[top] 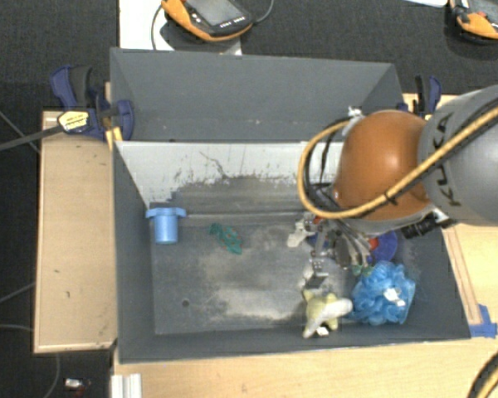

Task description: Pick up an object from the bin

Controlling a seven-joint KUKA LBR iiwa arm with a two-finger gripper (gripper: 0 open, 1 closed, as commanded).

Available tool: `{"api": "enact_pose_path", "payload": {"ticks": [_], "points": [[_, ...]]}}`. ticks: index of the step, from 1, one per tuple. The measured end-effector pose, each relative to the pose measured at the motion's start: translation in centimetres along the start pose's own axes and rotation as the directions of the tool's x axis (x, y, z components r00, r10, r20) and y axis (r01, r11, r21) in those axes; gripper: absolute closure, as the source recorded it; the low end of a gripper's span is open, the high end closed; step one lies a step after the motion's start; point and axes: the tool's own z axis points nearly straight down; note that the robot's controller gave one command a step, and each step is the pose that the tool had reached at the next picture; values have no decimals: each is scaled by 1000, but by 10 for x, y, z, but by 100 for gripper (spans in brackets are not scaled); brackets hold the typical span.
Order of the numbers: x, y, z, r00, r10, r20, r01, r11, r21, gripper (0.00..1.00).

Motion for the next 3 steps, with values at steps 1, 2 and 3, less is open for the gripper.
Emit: {"api": "enact_pose_path", "payload": {"ticks": [1,2,3], "points": [[-2,0,-4,1000,1,8,-1,1000,0,0],[-1,0,-1,1000,20,10,-20,1000,-1,0],[19,-62,-28,998,55,8,-55,998,-1,0]]}}
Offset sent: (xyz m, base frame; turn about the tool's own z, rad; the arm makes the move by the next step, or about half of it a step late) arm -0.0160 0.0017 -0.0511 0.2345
